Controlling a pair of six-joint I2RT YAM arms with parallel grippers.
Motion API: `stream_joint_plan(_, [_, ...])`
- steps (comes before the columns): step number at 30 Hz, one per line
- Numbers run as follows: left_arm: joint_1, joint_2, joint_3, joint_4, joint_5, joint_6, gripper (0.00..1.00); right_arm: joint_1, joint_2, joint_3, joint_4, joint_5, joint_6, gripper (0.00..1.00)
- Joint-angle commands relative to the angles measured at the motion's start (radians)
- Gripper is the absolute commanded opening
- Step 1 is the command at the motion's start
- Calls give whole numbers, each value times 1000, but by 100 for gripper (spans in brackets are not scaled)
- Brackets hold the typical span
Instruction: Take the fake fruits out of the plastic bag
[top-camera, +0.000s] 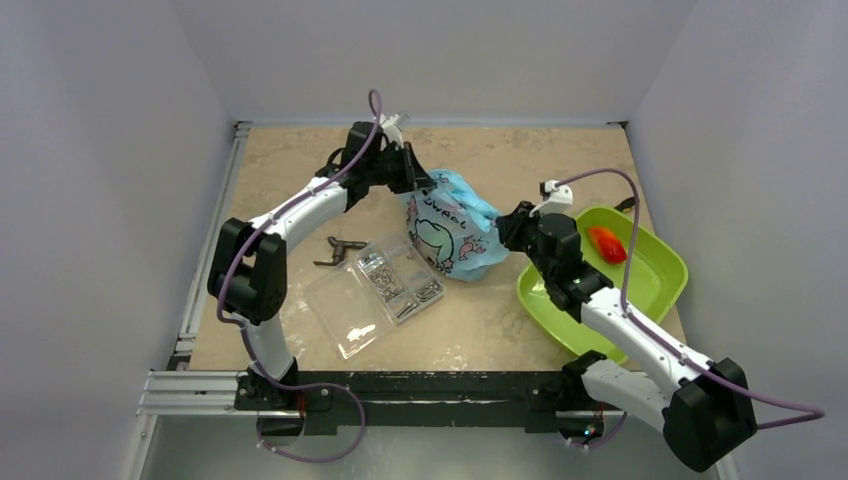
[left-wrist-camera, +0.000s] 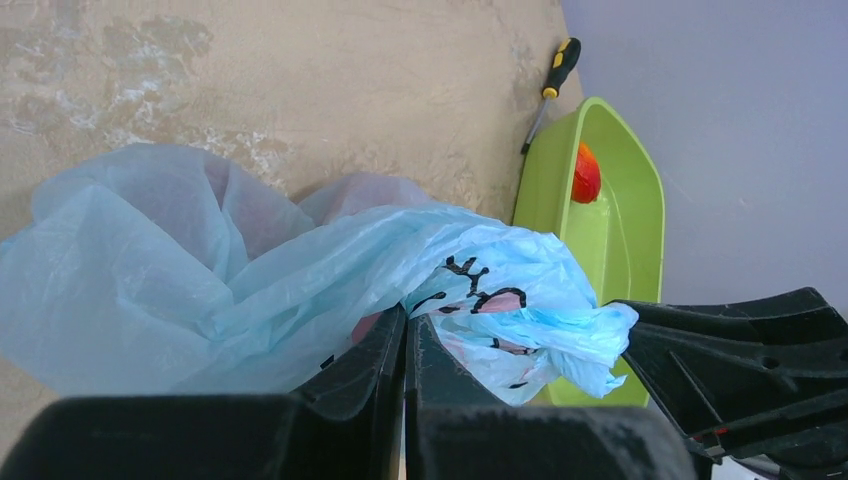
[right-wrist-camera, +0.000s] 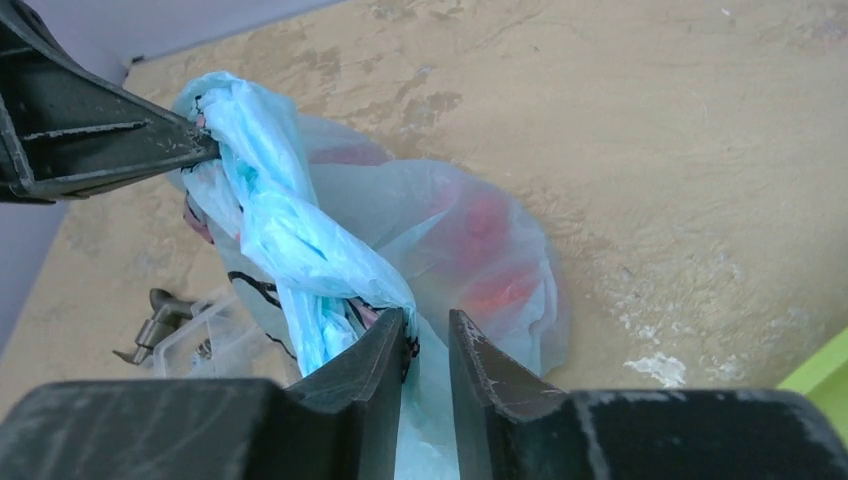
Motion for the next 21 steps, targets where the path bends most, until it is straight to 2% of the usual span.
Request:
stream_joint_plan(1, [23, -10, 4, 62, 6, -4, 0, -7, 30, 131, -131, -78, -220, 28])
stream_joint_plan(5, [21, -11, 11, 48, 10, 3, 0, 2, 76, 246, -236, -79, -297, 52])
stream_joint_plan(8, [13, -11, 18, 35, 11, 15, 0, 27, 134, 337, -298, -73, -382, 62])
stream_joint_plan(14, [4, -11, 36, 4, 13, 34, 0, 199, 289, 524, -387, 121, -520, 69])
stream_joint_plan(21, [2, -11, 53, -25, 13, 54, 0, 295, 485, 689, -457, 356, -589, 62])
